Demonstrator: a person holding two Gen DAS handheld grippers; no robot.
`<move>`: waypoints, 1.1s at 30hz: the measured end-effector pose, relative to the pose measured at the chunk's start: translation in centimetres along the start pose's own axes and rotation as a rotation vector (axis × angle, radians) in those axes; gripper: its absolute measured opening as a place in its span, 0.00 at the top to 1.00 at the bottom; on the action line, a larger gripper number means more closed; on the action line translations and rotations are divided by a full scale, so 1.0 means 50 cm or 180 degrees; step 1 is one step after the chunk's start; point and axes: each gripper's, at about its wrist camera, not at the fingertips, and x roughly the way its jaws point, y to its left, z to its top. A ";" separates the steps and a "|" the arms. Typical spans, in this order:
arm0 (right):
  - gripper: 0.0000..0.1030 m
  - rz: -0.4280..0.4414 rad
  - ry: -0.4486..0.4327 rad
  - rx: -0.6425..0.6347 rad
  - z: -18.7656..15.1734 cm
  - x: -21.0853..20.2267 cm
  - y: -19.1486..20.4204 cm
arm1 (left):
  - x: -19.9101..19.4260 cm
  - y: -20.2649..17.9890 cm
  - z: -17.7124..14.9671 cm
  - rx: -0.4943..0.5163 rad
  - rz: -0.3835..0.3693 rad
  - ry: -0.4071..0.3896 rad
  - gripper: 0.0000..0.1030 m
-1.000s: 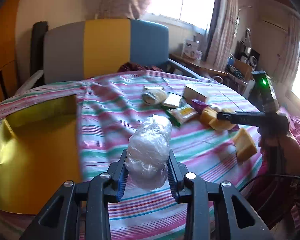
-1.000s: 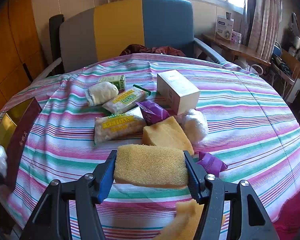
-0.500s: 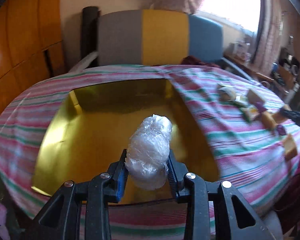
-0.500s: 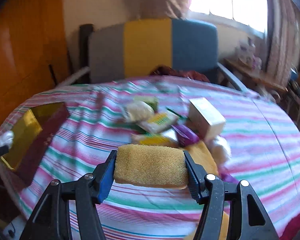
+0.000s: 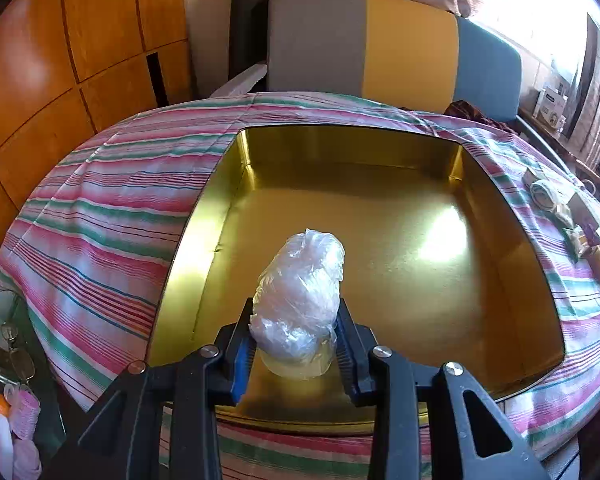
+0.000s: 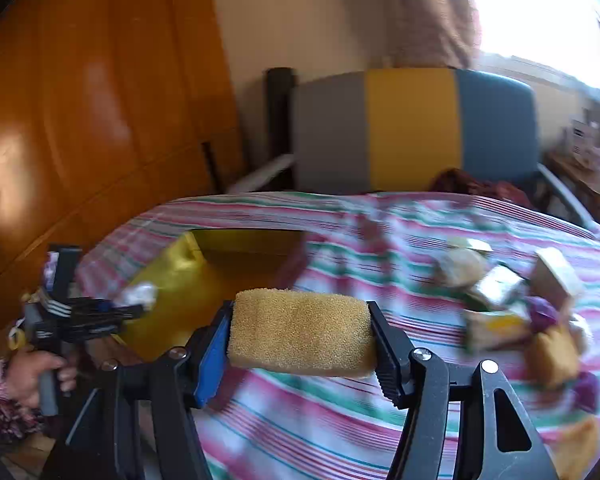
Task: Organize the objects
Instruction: 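Carry both items over the gold tray and open the left gripper to drop the bundle, then lower the yellow sponge into the gold tray and open the right gripper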
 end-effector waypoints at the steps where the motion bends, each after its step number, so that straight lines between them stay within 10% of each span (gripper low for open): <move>1: 0.38 0.0066 0.0018 -0.0010 0.002 0.010 0.019 | 0.005 0.004 -0.002 -0.0004 0.0042 0.0027 0.65; 17: 0.37 0.0520 0.0376 -0.0028 -0.011 0.129 0.163 | 0.003 0.051 0.003 -0.0573 0.0165 0.0374 0.44; 28: 0.37 0.0656 0.0711 -0.0097 -0.014 0.211 0.209 | -0.143 0.134 0.043 -0.1234 0.0097 -0.0713 0.43; 33: 0.37 0.0656 0.0960 -0.0092 -0.023 0.267 0.241 | -0.145 0.161 0.044 -0.1407 0.0102 -0.0813 0.40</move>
